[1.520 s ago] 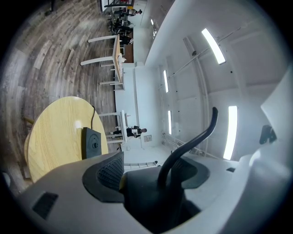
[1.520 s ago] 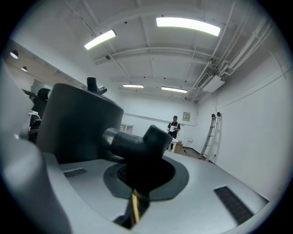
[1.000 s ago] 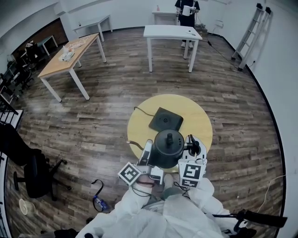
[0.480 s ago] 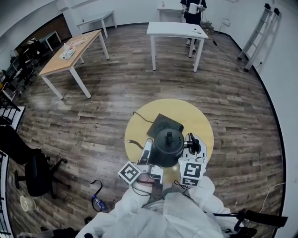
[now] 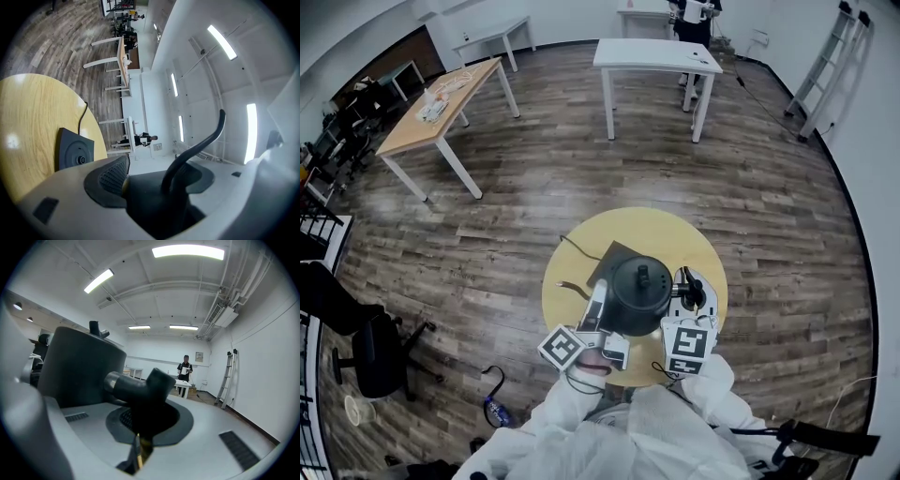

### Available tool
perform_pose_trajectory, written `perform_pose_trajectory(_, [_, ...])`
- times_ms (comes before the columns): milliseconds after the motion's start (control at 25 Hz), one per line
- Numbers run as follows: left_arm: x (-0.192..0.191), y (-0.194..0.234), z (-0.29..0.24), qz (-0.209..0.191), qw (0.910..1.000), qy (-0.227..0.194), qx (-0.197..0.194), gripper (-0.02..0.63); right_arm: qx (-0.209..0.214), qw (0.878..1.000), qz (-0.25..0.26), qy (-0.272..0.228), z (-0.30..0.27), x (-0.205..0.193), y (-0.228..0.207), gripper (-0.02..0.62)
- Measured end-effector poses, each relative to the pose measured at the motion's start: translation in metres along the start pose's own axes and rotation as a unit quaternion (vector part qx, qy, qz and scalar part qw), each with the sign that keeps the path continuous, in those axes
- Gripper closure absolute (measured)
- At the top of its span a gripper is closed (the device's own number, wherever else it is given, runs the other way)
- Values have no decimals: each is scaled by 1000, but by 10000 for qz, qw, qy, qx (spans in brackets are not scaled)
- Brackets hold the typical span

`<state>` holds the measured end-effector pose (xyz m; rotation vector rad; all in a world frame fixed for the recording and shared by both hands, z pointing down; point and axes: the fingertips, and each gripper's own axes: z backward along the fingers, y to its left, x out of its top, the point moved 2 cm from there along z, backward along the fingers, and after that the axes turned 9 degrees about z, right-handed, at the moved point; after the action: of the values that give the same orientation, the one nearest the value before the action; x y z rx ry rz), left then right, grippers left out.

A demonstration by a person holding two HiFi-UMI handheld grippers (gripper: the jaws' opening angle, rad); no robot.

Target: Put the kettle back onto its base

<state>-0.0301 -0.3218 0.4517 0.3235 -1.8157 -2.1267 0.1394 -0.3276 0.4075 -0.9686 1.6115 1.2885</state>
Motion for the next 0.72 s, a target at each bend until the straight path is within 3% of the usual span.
perform_pose_trajectory(440, [28, 12, -44, -213, 9997, -123, 57, 285, 104, 9994, -180, -261, -48, -3, 2, 572])
perform_pose_trajectory(720, [47, 28, -56, -1164, 9916, 253, 496, 296, -86, 9990, -33, -447, -65, -8, 5, 565])
